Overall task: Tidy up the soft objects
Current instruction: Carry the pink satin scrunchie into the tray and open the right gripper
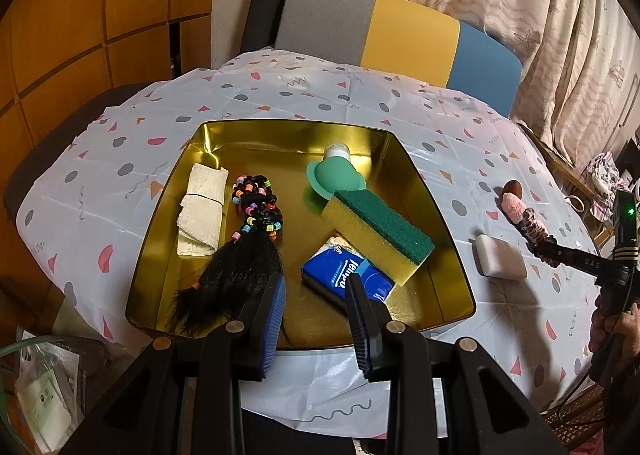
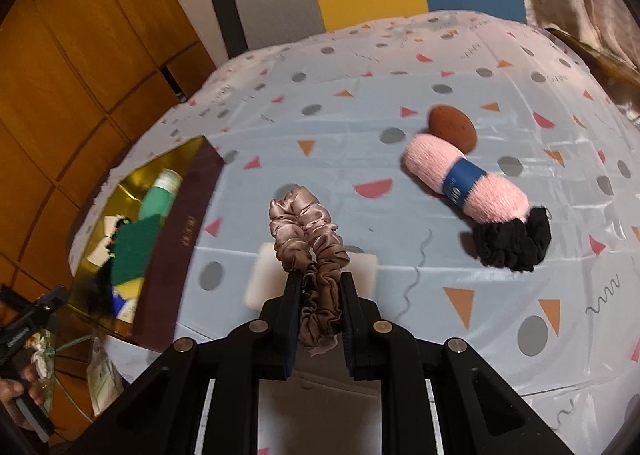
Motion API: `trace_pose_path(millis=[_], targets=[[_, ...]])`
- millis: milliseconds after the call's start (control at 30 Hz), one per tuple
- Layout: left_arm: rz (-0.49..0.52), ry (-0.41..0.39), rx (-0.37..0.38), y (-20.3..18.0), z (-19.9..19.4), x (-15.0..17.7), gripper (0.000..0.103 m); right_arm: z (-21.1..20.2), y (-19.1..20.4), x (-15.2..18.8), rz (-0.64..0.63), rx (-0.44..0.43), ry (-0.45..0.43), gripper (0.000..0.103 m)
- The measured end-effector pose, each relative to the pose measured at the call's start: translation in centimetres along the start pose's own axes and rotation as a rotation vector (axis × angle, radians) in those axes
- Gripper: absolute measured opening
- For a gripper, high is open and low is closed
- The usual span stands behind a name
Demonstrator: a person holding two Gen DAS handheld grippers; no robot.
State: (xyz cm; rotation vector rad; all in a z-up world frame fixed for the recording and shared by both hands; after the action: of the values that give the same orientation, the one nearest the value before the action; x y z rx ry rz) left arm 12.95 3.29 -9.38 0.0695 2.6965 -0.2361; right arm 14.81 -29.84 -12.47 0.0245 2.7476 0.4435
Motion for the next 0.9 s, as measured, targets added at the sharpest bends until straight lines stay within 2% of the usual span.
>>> trace_pose_path(millis=[133,367,467,600,800,900], targets=[[-0.008,-0.002,0.0,0.2,-0.1,0.0,0.03,-0.8,2.8,-0.8,-0.039,-0.045,-0.021,0.018],[-0.022,-0.003,-0.001,1.1,-0.4,0.4,0.03,0.2,11.6,-2.6,-0.184,-0.121,-0.01,0.018],[-0.035,-0.006,-0.002,1.8,-0.5,0.5,0.03,1.5,15.5,-3.8,-0.231,-0.122,0.002,0.018],[-0.056,-0.006,0.002,2.7,-0.6,0.6,0.03,4.1,18.8,-5.7,-0.256,-0.085,0.031,0.018],[-0.079,-0.005,0.006,3.9,-0.5,0.7,0.03,8.9,20.1,-8.2,-0.25,0.033,0.091,0.018],[-0.087,0.001,0.003,4.4,-0.3,0.7,0.03,11.0,20.4,-9.0,-0.248,0.087,0.121,0.023]])
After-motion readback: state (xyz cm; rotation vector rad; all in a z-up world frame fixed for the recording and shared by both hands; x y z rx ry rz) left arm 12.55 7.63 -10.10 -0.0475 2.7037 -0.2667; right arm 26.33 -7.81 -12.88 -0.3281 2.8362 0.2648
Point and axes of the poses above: each gripper's, at about its wrist camera, not at the fingertips, and z roughly the way its jaws point, y to its left, x to its underside, the point moved 10 cm from there along z, roughly the way its jaws point, and after that the axes turned 15 degrees about y, right-handed, at the moved point
